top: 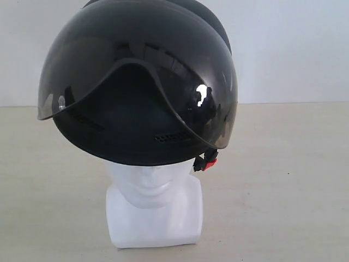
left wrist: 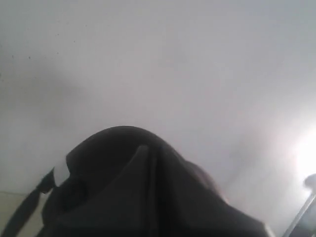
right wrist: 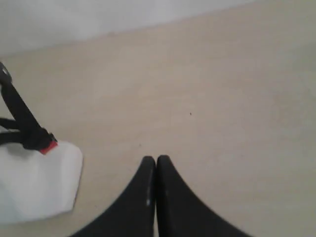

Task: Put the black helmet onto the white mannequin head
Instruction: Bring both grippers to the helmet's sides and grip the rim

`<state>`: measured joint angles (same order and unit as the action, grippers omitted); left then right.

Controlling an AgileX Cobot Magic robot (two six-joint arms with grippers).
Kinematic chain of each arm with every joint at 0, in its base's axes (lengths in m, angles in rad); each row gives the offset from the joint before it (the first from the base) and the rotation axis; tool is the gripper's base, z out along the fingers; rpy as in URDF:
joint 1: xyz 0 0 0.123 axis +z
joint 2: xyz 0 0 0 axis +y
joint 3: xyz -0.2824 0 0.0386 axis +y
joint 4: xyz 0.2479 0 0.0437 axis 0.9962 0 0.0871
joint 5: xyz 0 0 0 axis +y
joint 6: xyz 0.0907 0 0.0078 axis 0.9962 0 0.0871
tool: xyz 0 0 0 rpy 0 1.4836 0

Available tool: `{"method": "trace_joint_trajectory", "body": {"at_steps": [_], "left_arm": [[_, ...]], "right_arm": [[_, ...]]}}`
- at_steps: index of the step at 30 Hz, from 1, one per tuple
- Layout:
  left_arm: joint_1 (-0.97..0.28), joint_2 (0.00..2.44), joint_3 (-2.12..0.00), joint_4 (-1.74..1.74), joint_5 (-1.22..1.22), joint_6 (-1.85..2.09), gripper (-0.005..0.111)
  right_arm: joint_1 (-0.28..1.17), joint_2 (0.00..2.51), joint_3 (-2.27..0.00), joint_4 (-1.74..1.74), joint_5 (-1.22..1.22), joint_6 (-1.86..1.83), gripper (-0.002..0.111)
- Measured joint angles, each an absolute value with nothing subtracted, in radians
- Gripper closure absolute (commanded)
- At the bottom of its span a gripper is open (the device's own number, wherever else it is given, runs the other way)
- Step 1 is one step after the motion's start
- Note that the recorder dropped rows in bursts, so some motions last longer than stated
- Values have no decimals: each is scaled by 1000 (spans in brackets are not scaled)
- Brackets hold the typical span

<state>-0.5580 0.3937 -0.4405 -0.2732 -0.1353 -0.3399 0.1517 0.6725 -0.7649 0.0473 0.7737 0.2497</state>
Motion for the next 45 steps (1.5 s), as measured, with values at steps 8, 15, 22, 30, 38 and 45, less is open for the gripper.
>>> {"method": "trace_joint_trajectory", "body": {"at_steps": [8, 15, 22, 30, 38, 45], "left_arm": [[-488, 551, -793, 48, 533, -158, 102], [-465, 706, -888, 228, 775, -276, 102], [-463, 861, -1005, 222, 745, -318, 102], [-461, 1058, -1226, 211, 785, -208, 102], [-334, 1099, -1239, 152, 808, -169, 102], [-269, 1156, -1239, -77, 803, 7, 102]], "right_arm": [[152, 858, -837, 142, 902, 26, 108], [152, 978, -837, 355, 888, -165, 108], [152, 1235, -848, 714, 773, -375, 108], [108, 1400, -1014, 864, 794, -510, 108], [-121, 1548, -1074, 1280, 1119, -779, 108], [-14, 1631, -1074, 1333, 1108, -849, 108]]}}
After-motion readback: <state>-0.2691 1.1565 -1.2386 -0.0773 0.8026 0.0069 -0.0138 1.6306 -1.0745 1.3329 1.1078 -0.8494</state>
